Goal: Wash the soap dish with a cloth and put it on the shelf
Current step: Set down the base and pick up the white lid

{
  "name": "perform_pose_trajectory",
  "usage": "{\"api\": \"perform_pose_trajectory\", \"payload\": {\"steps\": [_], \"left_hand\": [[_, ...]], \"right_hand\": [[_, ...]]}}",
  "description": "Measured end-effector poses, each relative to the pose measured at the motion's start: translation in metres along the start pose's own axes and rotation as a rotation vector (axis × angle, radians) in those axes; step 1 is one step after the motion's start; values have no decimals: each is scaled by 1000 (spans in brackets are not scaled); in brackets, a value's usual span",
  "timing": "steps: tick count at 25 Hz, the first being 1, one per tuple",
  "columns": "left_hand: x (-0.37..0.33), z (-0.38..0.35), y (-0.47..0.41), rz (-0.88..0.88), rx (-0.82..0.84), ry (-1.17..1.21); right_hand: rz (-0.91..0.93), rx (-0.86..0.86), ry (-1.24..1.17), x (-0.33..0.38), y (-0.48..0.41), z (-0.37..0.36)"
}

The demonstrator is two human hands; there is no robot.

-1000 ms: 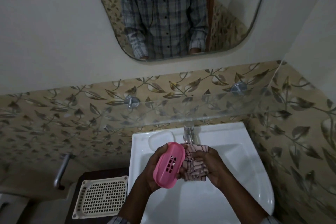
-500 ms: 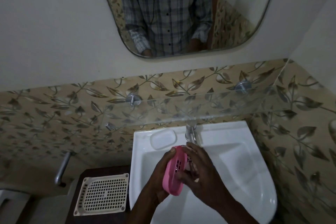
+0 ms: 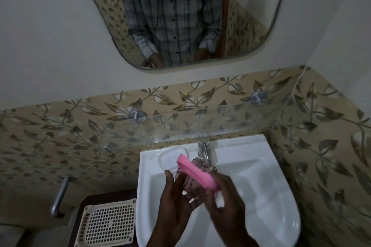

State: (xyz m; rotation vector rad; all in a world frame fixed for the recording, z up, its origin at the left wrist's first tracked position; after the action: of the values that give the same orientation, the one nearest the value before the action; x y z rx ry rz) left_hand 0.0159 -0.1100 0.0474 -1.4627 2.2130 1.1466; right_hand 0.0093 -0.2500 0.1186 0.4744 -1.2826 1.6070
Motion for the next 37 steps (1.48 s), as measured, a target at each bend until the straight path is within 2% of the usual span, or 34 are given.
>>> {"api": "perform_pose_trajectory", "payload": {"steps": [4, 6, 8, 10, 14, 17, 20, 22, 24, 27, 28, 29, 30, 33, 35, 37], "left_hand": [[-18, 49, 6, -169, -348, -260], [-19, 69, 11, -164, -461, -305], [-14, 75, 11, -116, -466, -323], [-4, 77, 11, -44, -456, -291], [15, 87, 17, 31, -433, -264], [20, 99, 23, 98, -469, -251], [25, 101, 24, 167, -468, -233], [26, 97, 23, 174, -454, -219], [24, 89, 20, 141, -437, -223], [13, 72, 12, 30, -396, -224], [8, 65, 10, -10, -372, -234], [3, 59, 7, -42, -346, -246], [-1, 53, 4, -65, -312, -255], [-1, 37, -2, -110, -214, -304], [3, 29, -2, -106, -166, -341], [8, 27, -2, -63, -149, -369]], "right_hand": [[-399, -244, 144, -97, -50, 57], [-571, -227, 200, -160, -72, 65], [-695, -93, 312, -209, -85, 51], [-732, 50, 458, -237, -92, 31], [-676, 259, 727, -254, -101, -2], [-664, 277, 902, -260, -98, -8], [-672, 250, 930, -266, -96, -9], [-685, 212, 884, -267, -98, -8], [-710, 88, 738, -259, -101, 1], [-575, -217, 355, -212, -88, 22], [-520, -243, 205, -191, -74, 25], [-510, -193, 56, -168, -56, 22], [-572, -66, -85, -149, -35, 10], [-811, 464, -336, -100, 23, -38], [-894, 535, -478, -85, 35, -51], [-832, 440, -446, -81, 25, -43]]}}
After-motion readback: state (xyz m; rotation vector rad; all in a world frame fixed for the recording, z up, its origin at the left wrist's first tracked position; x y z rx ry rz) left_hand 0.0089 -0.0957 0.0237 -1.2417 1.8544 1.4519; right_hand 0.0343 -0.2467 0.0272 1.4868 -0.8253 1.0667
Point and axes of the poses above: each hand's wrist, its own y-axis away from the middle knuckle, its own z-axis out of the back of the hand, x = y × z, the point moved 7 cm from there along -y, towards the middle knuckle, and after that the axes turned 4 degrees about x, right-handed, at the moved point
